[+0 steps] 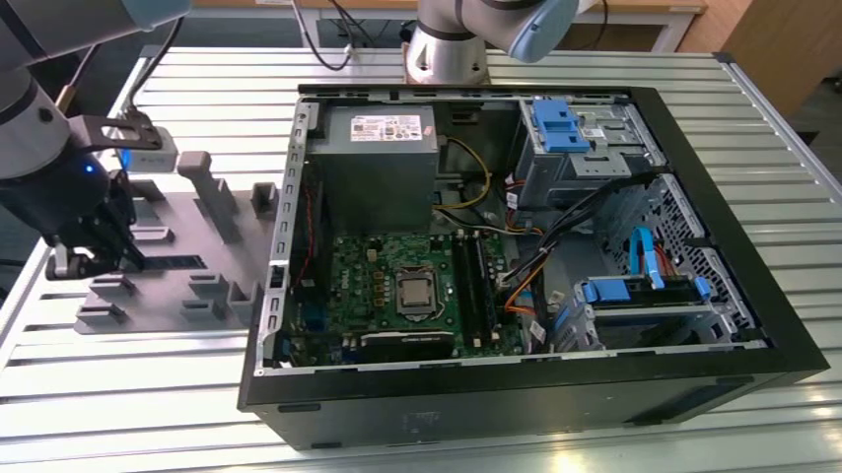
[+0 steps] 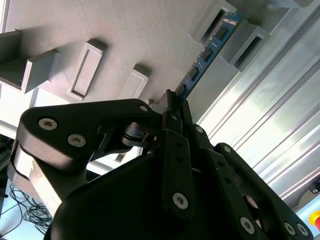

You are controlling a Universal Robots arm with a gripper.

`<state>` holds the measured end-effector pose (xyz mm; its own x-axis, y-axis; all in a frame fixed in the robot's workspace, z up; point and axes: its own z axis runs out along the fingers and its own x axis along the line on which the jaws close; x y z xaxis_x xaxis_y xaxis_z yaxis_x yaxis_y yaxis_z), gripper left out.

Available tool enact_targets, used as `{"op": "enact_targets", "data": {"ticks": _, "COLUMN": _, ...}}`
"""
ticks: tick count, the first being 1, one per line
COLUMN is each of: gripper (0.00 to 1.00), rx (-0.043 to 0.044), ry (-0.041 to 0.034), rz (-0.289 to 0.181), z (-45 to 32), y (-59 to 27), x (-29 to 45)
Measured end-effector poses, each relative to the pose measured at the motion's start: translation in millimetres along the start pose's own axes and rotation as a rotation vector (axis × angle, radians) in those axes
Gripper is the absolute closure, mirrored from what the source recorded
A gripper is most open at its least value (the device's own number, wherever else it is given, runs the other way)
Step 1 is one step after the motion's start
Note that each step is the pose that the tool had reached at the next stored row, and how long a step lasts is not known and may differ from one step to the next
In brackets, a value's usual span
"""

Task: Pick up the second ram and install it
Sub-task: 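Pick up the second ram and move it above second insertion slot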

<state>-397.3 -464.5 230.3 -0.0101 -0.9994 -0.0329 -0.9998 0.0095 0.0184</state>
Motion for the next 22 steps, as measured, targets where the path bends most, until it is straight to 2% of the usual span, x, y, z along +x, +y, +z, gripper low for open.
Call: {"op": "enact_targets", "data": {"ticks": 22, "gripper": 0.86, "rx": -0.0001, "ry": 0.0, "rz": 0.0, "z": -8.0, "y": 0.2, "x": -0.2}}
